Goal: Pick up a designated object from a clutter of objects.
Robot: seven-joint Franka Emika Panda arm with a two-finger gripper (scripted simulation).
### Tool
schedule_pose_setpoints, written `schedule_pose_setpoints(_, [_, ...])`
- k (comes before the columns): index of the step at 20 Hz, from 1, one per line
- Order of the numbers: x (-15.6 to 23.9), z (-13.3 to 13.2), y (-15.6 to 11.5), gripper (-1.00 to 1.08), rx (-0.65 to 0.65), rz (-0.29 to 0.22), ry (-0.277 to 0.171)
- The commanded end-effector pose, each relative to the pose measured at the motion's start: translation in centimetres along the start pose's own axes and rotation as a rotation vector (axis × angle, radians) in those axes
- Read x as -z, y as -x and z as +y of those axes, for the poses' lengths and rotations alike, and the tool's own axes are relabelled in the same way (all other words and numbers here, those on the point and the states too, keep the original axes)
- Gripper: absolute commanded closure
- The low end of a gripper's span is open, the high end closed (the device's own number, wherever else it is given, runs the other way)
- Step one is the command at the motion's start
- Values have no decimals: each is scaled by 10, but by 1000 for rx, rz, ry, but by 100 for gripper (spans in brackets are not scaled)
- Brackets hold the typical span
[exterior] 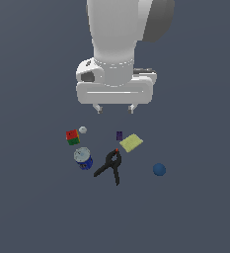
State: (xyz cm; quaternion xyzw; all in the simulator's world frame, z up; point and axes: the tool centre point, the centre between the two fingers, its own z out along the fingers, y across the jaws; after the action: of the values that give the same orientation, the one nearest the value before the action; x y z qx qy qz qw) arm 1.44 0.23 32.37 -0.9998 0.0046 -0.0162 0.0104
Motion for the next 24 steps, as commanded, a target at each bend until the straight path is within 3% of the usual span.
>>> schedule_pose_setpoints(1, [-8,6,-4,-92,-3,-2,-1])
schedule_pose_setpoints(8, [-51,37,-20,-92,-13,-8,-3])
schedule_pose_setpoints(14, [-110,81,-32,-92,-26,-17,1])
schedule_pose_setpoints(24, [-183,135,-34,-92,-40,-29,17])
